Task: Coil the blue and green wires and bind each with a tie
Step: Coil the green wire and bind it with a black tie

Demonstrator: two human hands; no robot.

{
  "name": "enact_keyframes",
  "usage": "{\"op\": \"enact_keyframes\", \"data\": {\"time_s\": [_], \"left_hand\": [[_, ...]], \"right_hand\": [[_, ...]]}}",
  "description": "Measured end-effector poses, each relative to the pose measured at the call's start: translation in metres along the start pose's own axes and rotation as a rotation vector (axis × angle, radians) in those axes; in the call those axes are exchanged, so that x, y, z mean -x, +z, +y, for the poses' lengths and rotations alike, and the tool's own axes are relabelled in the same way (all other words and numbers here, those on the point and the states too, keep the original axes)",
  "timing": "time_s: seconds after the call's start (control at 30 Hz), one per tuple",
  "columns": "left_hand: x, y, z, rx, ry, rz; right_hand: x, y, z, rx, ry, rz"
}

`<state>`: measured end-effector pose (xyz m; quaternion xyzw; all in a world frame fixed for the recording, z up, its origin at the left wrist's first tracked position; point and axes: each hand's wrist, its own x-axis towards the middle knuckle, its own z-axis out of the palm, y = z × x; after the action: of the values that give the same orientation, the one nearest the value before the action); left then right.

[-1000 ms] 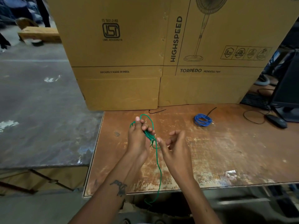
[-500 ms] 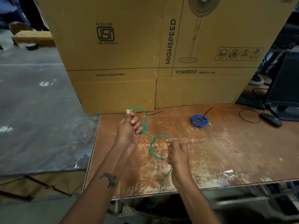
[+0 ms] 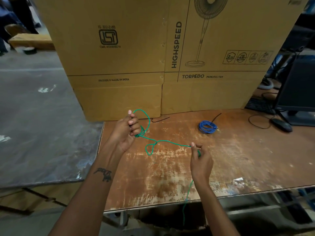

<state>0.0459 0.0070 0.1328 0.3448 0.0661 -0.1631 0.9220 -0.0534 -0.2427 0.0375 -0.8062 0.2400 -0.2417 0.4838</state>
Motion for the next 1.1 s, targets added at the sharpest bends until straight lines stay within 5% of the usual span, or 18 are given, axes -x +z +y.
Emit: {"op": "enact_keyframes", "data": {"time_s": [0.13,0.4,0.6,0.9,1.1], "left_hand": [[-0.004,0.001,0.012,0.060,-0.007,-0.061],[0.002,0.049,0.031,0.192,0.042,-0.196],[0.011,0.086,0.034,0.200,0.080,-0.268],[0.001,0.087,0.067,0.120,0.256,-0.190],[-0.003,0.084,0.065,-0.006,0.244,-0.158]], "right_hand": [[0.001,0.012,0.028,0.211,-0.082,-0.097],[0.005,0.039,0.056,0.255,0.230,-0.200],[0.013,0.049,0.060,0.559,0.114,-0.208],[0.009,0.031,0.071,0.349,0.312,-0.088],[-0.005,0.028,0.076,0.319,0.293,-0.455]]}}
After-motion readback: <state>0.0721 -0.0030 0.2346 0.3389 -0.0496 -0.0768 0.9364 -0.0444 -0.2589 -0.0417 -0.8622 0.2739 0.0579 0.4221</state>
